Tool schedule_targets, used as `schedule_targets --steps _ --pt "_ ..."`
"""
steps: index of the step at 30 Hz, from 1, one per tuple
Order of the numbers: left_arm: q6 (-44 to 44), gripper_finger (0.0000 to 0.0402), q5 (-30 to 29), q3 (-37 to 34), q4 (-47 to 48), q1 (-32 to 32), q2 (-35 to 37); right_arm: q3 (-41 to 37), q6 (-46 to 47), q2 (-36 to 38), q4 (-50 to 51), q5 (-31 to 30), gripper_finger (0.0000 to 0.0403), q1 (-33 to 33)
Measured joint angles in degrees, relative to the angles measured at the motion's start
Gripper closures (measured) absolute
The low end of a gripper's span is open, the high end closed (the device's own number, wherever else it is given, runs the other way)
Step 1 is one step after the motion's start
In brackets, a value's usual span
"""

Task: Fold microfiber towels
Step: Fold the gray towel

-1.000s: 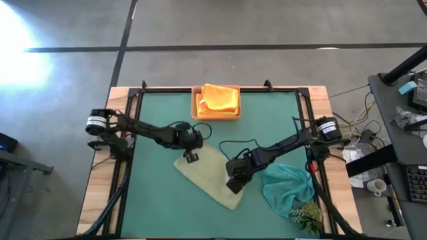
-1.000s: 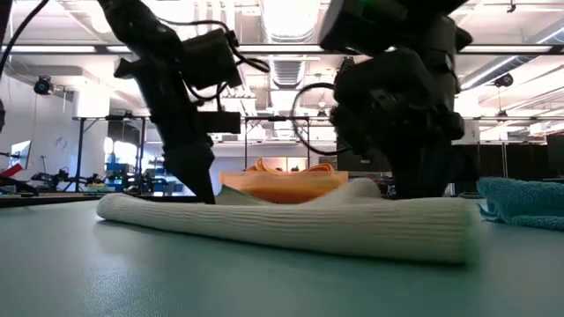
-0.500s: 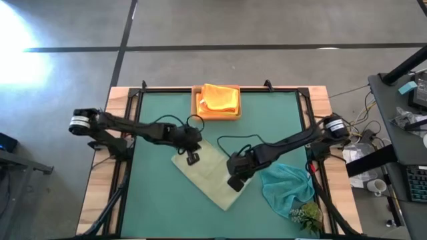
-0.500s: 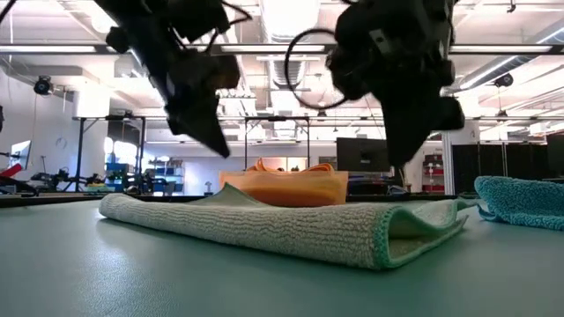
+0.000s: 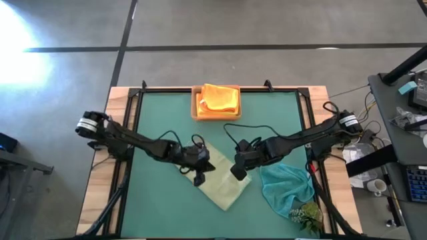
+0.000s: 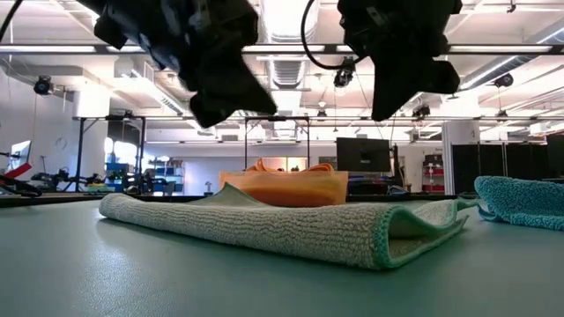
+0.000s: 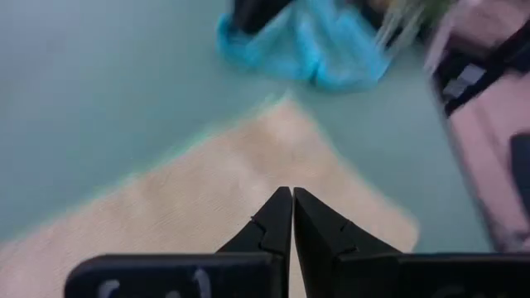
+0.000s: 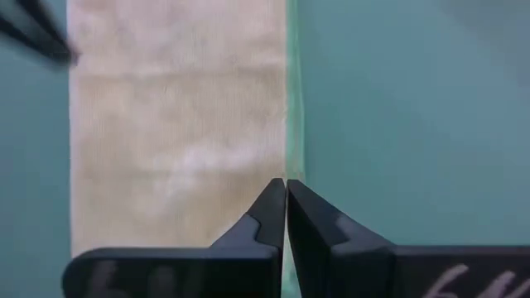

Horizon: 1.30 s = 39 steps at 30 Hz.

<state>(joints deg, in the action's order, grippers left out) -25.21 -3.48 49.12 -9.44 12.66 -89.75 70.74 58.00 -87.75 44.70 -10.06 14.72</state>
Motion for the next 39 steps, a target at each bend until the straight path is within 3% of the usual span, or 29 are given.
schedule_targets --steps 5,21,27,39 --pt "0.0 0.0401 -0.2 1.8 -8.2 2.5 -4.6 0.0 -1.8 -0.3 0.0 -2.9 0.0394 0.0" --pt "-1.7 0.0402 0.1 8.5 -6.9 9.2 -20.1 -1.2 -2.7 -0.4 0.0 -3.5 0.0394 0.0" --pt "-3.0 0.0402 0.1 9.1 2.8 10.3 -20.4 -2.3 -2.1 -0.4 -0.2 -3.5 0.0394 0.0" --pt "-1.5 0.0401 0.3 9.0 25.8 11.3 -14.0 -5.5 1.3 -0.4 -1.1 -3.4 0.0394 0.4"
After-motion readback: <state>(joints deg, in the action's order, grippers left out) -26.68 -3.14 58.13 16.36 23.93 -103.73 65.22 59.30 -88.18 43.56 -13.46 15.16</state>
